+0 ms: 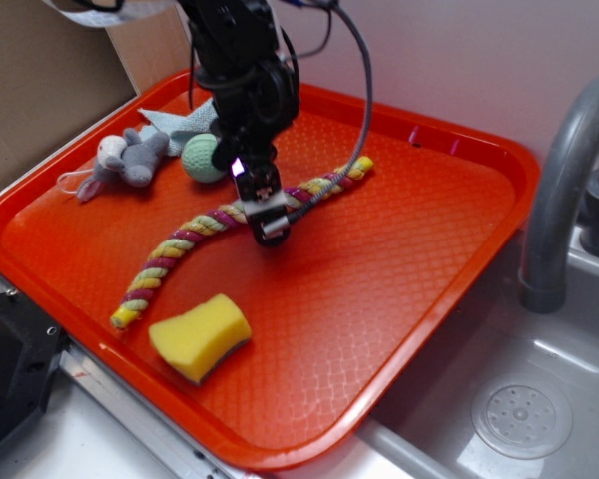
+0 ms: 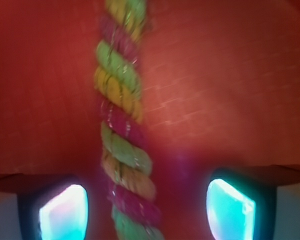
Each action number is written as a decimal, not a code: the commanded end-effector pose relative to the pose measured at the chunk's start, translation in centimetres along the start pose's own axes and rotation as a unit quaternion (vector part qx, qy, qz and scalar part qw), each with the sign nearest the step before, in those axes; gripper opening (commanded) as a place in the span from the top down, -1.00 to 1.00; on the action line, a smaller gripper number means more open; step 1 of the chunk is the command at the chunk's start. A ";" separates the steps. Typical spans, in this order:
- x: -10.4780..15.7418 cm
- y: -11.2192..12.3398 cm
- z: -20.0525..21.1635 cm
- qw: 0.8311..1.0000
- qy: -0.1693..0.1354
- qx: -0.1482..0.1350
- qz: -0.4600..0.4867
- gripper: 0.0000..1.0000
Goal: Grab the multicolored rope.
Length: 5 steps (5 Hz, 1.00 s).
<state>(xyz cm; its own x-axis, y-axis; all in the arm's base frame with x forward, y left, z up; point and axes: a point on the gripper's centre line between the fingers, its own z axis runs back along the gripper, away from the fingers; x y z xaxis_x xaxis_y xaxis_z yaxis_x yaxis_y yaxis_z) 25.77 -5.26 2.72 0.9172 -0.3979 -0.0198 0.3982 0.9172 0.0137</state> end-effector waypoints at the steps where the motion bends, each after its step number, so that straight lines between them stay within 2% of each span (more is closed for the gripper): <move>1: 1.1 -0.6 -0.6 1.000 -0.005 0.016 -0.021 -0.08; 2: 1.0 -0.4 -0.6 1.000 -0.004 0.016 -0.018 1.00; 3: 0.9 -0.5 -0.7 1.000 -0.001 0.020 -0.018 1.00; 4: 0.5 0.3 1.2 0.999 0.002 0.037 0.007 1.00; 5: -0.4 2.3 6.1 0.994 0.006 0.052 0.101 1.00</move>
<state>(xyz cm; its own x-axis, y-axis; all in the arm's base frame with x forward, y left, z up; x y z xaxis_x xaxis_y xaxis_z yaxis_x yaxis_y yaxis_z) 25.62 -3.52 7.43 0.9693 -0.2302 -0.0860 0.2387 0.9651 0.1073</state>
